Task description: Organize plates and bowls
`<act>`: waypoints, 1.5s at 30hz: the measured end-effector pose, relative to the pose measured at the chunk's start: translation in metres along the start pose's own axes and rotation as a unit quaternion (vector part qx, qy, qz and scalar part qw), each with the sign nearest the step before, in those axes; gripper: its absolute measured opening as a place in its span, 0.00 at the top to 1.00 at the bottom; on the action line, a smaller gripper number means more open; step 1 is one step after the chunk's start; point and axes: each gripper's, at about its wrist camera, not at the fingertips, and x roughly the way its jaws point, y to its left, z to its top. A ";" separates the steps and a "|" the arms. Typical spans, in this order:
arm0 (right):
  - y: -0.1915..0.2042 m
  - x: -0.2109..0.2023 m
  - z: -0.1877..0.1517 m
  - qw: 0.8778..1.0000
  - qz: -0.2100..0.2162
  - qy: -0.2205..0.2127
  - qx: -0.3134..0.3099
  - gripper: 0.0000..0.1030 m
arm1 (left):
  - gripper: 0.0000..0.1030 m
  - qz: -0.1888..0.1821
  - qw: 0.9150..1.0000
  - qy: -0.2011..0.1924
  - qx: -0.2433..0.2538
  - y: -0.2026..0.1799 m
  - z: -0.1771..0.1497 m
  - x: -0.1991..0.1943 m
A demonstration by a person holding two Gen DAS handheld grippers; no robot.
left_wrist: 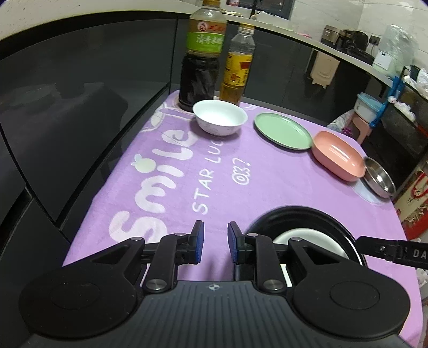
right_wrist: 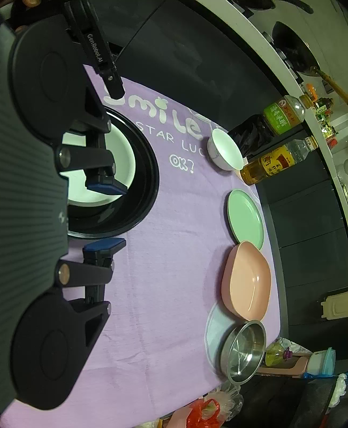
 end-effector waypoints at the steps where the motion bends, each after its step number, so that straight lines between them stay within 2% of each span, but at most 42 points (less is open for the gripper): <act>1: 0.001 0.002 0.002 1.000 -0.001 0.000 -0.001 0.64 | 0.83 0.004 1.000 0.000 -0.001 0.001 0.002 0.002; 12: 0.024 0.031 0.053 0.999 0.005 0.000 -0.041 0.64 | 0.81 0.048 0.998 -0.002 -0.039 0.025 0.054 0.040; 18: 0.046 0.061 0.088 0.997 0.009 0.010 -0.075 0.64 | 0.80 0.048 0.996 -0.008 -0.071 0.035 0.088 0.066; 23: 0.060 0.092 0.120 0.997 0.023 0.008 -0.072 0.64 | 0.75 0.054 0.997 -0.018 -0.061 0.035 0.117 0.097; 30: 0.077 0.139 0.148 0.997 0.032 0.008 -0.074 0.64 | 0.75 0.027 0.996 -0.013 -0.087 0.045 0.136 0.138; 34: 0.080 0.159 0.155 0.997 0.043 0.020 -0.064 0.64 | 0.75 0.030 0.996 -0.015 -0.085 0.048 0.140 0.152; 38: 0.083 0.174 0.160 0.997 0.056 0.022 -0.054 0.64 | 0.75 0.017 0.995 -0.010 -0.095 0.052 0.144 0.168; 41: 0.085 0.186 0.163 0.997 0.057 0.027 -0.050 0.64 | 0.74 0.015 0.995 -0.022 -0.092 0.051 0.146 0.173; 45: 0.084 0.200 0.165 0.997 0.050 0.032 -0.041 0.64 | 0.74 0.005 0.996 -0.012 -0.090 0.048 0.151 0.182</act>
